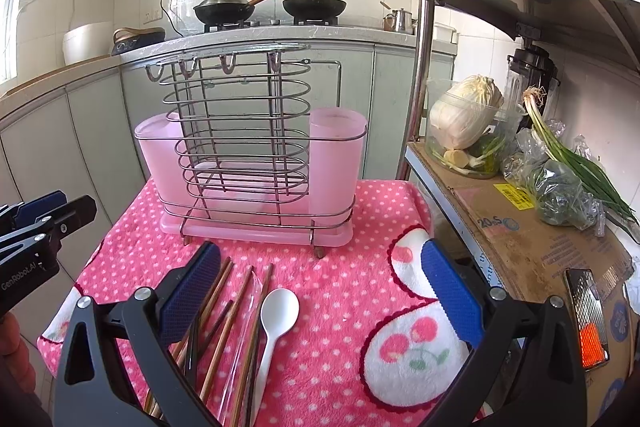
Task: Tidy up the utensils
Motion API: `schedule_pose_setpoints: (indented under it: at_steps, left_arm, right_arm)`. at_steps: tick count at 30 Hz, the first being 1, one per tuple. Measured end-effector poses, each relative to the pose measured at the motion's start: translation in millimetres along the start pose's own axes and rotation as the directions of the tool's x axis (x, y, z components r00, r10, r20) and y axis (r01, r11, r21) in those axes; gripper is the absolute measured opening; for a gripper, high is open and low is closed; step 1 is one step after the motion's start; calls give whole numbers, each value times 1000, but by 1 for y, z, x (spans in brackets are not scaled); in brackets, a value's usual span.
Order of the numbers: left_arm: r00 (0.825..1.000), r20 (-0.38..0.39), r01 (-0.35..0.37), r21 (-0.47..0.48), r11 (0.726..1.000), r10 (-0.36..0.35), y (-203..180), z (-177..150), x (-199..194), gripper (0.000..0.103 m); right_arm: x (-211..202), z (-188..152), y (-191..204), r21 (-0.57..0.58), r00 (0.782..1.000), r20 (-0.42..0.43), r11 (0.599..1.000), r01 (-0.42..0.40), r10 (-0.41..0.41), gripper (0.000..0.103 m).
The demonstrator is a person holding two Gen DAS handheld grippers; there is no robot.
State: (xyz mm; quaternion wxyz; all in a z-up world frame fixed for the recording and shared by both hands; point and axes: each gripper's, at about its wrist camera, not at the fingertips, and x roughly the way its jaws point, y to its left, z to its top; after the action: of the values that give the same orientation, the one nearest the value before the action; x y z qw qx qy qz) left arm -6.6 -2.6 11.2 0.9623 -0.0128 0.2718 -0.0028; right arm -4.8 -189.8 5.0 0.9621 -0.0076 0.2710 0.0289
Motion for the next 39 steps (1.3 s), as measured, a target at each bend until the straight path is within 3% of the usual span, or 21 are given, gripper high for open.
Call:
schedule_pose_setpoints:
  at_steps: [39]
  left_arm:
    - [1000,17,6,-1,1000,-6,1,1,-9,51]
  right_arm:
    - [-5,0,4,-14,1000,17,1000,0,0,101]
